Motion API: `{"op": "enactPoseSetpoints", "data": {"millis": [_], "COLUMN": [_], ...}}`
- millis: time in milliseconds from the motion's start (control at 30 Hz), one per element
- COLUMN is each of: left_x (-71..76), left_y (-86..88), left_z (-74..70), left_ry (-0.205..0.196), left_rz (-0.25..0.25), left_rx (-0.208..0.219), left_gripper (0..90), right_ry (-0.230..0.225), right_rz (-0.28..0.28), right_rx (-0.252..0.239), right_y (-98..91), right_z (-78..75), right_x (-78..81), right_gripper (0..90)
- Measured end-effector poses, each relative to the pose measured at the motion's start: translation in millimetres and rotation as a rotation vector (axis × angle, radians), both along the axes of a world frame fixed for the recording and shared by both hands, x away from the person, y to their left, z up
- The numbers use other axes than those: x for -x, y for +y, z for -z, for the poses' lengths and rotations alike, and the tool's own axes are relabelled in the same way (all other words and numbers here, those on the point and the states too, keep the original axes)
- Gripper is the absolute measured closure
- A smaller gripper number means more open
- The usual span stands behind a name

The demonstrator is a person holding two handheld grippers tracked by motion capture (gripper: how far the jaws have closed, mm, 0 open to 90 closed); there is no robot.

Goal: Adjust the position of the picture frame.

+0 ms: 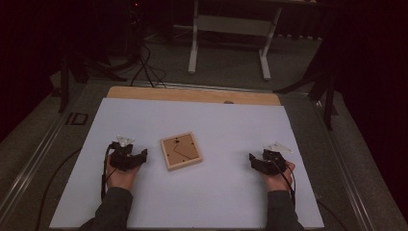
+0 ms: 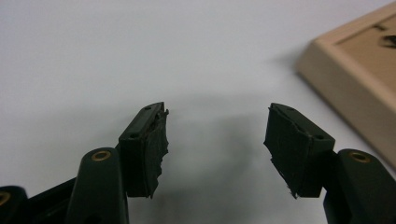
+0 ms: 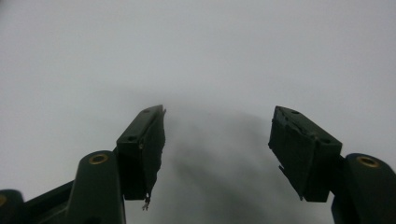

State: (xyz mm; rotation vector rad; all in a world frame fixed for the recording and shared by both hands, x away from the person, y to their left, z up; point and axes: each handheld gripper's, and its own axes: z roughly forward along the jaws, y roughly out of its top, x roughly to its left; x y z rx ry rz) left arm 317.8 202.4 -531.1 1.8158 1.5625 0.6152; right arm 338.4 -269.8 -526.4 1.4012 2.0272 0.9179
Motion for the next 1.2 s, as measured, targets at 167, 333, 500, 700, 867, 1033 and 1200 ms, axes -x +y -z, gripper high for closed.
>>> {"op": "enactPoseSetpoints", "data": {"millis": [167, 333, 500, 700, 867, 1033, 1200], "left_x": [4.1, 7.0, 8.0, 11.2, 12.0, 10.9, 6.8], "left_y": [-5.2, -8.5, -11.3, -18.1, -23.0, -27.9, -28.6], "left_z": [-4.5, -8.0, -9.3, -11.6, -12.1, -11.1, -8.5], "left_ry": [-0.029, -0.048, -0.052, -0.071, -0.074, -0.073, -0.058], "left_rz": [0.024, 0.059, 0.073, 0.099, 0.118, 0.143, 0.144], "left_rx": [-0.009, -0.005, 0.007, 0.012, 0.035, 0.05, 0.053], "left_gripper": [40.4, 42.0, 42.2, 42.9, 47.8, 54.9, 56.2], "right_ry": [-0.013, -0.035, -0.045, -0.05, -0.056, -0.071, -0.09], "right_rz": [-0.014, -0.036, -0.063, -0.075, -0.081, -0.1, -0.129], "right_rx": [0.006, 0.004, 0.016, 0.018, 0.022, 0.027, 0.032], "right_y": [1.9, 6.2, 13.8, 17.5, 20.4, 25.2, 30.4], "right_z": [-2.1, -5.1, -6.2, -6.8, -7.2, -8.5, -10.3], "right_x": [1.7, 2.7, 4.0, 4.6, 4.7, 5.6, 7.4], "right_gripper": [35.3, 40.3, 40.4, 40.3, 40.9, 44.8, 54.4]}}
